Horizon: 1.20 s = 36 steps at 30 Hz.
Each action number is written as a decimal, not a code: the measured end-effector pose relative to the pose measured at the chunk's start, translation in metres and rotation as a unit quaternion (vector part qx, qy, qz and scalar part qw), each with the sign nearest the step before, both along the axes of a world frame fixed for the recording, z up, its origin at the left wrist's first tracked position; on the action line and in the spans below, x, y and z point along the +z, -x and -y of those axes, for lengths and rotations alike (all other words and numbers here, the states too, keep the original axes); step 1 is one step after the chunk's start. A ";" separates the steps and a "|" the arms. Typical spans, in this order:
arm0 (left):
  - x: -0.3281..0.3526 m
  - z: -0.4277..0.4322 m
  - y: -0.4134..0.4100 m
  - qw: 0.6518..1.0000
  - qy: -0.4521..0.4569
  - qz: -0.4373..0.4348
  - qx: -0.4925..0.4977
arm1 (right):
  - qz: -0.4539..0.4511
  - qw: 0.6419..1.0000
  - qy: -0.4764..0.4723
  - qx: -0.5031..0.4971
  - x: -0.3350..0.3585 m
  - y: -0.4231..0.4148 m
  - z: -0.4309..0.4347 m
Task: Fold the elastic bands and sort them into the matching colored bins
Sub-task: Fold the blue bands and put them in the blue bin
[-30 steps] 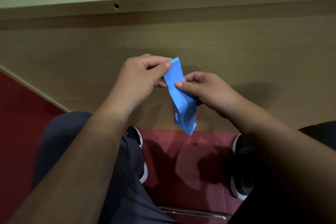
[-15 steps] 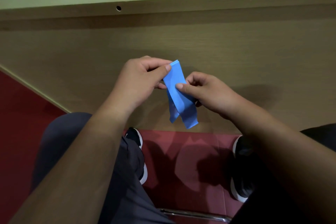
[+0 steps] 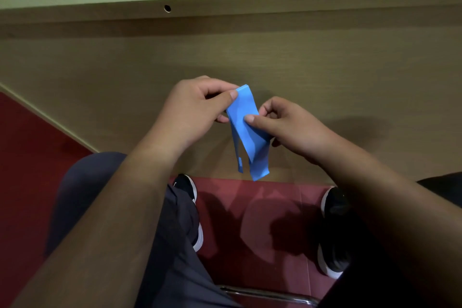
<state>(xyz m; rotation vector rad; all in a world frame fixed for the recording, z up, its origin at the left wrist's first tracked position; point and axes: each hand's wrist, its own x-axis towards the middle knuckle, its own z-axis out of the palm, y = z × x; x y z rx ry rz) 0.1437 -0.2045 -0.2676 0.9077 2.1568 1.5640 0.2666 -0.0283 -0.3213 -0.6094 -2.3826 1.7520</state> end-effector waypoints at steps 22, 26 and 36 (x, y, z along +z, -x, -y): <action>-0.003 0.002 0.003 0.995 0.026 -0.079 -0.051 | 0.011 0.999 -0.033 0.014 -0.003 0.002 -0.001; -0.004 0.002 0.003 0.994 0.029 -0.092 -0.059 | 0.010 0.999 -0.047 0.013 -0.003 0.002 -0.003; -0.004 0.000 0.000 0.993 0.028 -0.096 -0.065 | 0.024 0.995 -0.097 0.013 0.002 -0.002 -0.002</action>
